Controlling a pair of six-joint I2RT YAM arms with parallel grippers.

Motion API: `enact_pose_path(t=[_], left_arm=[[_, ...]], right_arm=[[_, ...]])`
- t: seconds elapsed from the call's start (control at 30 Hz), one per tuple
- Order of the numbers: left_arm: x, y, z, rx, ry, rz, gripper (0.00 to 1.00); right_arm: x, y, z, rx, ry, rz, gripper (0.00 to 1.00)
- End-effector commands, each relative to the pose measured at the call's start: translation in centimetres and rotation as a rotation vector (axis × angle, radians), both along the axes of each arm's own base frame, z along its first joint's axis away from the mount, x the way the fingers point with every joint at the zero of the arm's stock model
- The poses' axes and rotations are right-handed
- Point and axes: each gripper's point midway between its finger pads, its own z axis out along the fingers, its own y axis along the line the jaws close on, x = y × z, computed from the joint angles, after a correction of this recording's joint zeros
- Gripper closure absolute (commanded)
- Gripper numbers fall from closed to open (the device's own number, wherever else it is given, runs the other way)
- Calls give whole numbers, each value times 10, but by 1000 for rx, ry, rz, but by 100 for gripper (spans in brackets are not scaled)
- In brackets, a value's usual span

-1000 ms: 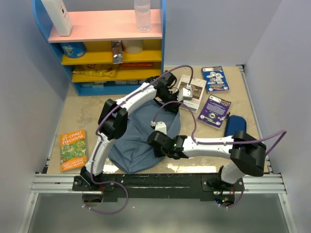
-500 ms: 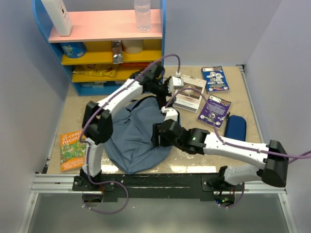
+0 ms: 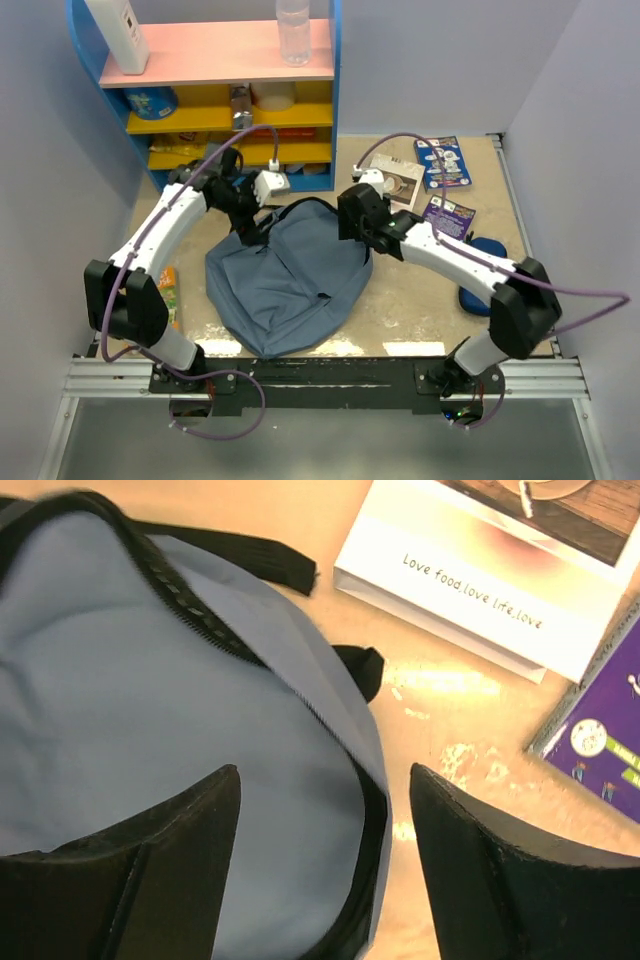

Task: Pack the student bag
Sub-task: Unzip the student bag at the center of the board.

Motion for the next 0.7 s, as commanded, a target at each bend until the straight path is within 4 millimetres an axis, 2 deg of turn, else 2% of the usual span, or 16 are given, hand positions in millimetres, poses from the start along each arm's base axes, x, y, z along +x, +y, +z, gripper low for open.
enact_pose_path(t=[0.0, 0.07, 0.1, 0.17, 0.2, 0.23, 0.3, 0.33, 0.37, 0.4, 0.43, 0.5, 0.53, 0.57, 0.63, 0.67], left_arm=[[-45, 19, -31, 76, 127, -60, 0], [-57, 19, -40, 82, 183, -93, 0], [-61, 19, -43, 82, 203, -102, 0], [-73, 18, -56, 107, 250, -140, 0], [-78, 17, -64, 127, 269, -153, 0], [-89, 13, -75, 157, 296, -176, 0], [-87, 13, -88, 223, 268, -180, 0], [-96, 8, -97, 253, 282, -192, 0], [-88, 9, -103, 292, 246, -176, 0], [-90, 6, -112, 319, 256, -180, 0], [-90, 6, -117, 332, 271, -154, 0], [-80, 10, -130, 381, 266, -110, 0], [-78, 12, -135, 398, 269, -84, 0], [-67, 15, -139, 425, 230, -56, 0], [-59, 22, -147, 459, 194, -12, 0], [-46, 22, -150, 469, 147, 19, 0]], right_arm=[[33, 1, -6, -103, -33, 13, 33], [35, -2, -17, -111, -18, 9, 41], [37, -5, -22, -108, -12, -8, 51], [34, -14, -33, -111, 5, -29, 63], [34, -18, -30, -96, -2, -45, 81], [27, -23, -37, -100, 10, -47, 89], [22, -28, -38, -82, 10, -59, 100], [16, -34, -39, -79, 15, -68, 100], [12, -35, -41, -68, 22, -71, 100], [6, -39, -48, -61, 40, -81, 100], [2, -40, -46, -47, 41, -86, 100], [-7, -41, -51, -16, 60, -91, 100], [-14, -44, -60, -18, 83, -92, 100], [-19, -45, -60, -1, 85, -91, 100], [-33, -46, -74, 34, 125, -92, 100], [-37, -47, -73, 57, 125, -92, 100]])
